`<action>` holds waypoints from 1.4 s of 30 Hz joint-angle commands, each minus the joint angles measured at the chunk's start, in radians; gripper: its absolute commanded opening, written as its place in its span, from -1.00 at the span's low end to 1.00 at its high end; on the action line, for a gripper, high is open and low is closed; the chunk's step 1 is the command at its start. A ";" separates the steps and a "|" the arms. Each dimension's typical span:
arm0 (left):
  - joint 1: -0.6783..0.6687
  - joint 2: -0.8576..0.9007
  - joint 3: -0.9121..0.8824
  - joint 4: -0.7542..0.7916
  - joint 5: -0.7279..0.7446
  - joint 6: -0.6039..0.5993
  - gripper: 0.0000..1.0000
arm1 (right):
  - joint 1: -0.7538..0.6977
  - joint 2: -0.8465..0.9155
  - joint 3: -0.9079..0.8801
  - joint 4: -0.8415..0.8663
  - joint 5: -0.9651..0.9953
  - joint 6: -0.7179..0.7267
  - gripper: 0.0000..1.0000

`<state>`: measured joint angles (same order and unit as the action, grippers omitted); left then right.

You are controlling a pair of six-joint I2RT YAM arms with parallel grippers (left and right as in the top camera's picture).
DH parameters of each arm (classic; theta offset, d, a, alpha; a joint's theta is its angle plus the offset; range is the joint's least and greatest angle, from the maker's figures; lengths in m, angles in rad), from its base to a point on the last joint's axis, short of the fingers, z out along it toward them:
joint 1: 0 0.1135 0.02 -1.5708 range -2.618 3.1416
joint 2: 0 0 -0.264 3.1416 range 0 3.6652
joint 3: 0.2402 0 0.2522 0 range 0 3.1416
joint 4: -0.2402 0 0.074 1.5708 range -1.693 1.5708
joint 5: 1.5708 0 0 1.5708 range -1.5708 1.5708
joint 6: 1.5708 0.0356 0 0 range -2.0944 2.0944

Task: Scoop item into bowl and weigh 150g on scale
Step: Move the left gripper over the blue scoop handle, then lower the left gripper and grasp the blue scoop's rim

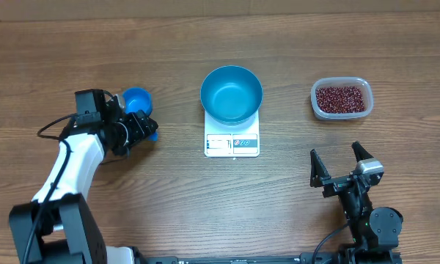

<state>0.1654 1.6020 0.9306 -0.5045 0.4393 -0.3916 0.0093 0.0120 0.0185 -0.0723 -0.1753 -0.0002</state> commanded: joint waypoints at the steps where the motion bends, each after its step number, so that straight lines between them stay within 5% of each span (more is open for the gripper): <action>1: 0.005 0.018 0.020 0.021 0.082 0.061 0.49 | 0.008 -0.009 -0.011 0.004 0.010 -0.001 1.00; 7: 0.005 0.031 0.020 0.048 0.061 0.074 0.46 | 0.008 -0.009 -0.011 0.004 0.010 -0.001 1.00; 19: 0.013 0.067 0.025 0.092 -0.265 0.190 0.64 | 0.008 -0.009 -0.011 0.004 0.010 -0.001 1.00; 42: 0.038 0.096 0.266 0.026 -0.348 0.366 0.68 | 0.007 -0.009 -0.011 0.004 0.010 -0.001 1.00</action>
<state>0.1909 1.6615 1.1728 -0.4824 0.1276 -0.0570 0.0090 0.0120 0.0185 -0.0719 -0.1753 0.0002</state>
